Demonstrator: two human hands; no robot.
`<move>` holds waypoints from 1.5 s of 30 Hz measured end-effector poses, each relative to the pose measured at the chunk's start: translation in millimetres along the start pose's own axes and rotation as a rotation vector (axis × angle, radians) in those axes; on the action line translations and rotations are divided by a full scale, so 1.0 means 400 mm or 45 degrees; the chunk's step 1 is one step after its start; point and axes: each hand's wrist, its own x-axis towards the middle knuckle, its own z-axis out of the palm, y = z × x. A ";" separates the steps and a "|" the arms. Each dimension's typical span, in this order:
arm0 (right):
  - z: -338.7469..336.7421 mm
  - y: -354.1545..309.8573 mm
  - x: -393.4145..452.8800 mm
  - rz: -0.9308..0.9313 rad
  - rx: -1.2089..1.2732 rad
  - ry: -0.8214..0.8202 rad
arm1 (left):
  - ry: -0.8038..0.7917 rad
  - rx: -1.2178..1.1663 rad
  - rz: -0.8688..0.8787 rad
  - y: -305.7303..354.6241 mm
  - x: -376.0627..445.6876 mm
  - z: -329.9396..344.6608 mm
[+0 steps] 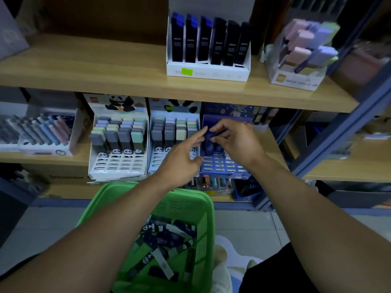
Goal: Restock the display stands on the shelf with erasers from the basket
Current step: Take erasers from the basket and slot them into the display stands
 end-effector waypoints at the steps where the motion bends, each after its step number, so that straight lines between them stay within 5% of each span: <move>1: 0.003 0.005 0.000 0.002 -0.013 -0.005 | -0.005 0.029 0.003 -0.008 0.006 0.004; 19: 0.008 0.056 0.003 0.057 0.079 -0.019 | 0.027 0.078 -0.034 -0.026 0.030 0.034; 35: 0.041 0.065 0.034 0.140 -0.226 0.072 | 0.076 0.671 0.078 0.015 0.060 0.040; 45: 0.012 0.032 0.025 0.046 -0.292 0.103 | 0.146 0.540 0.093 0.020 0.050 0.038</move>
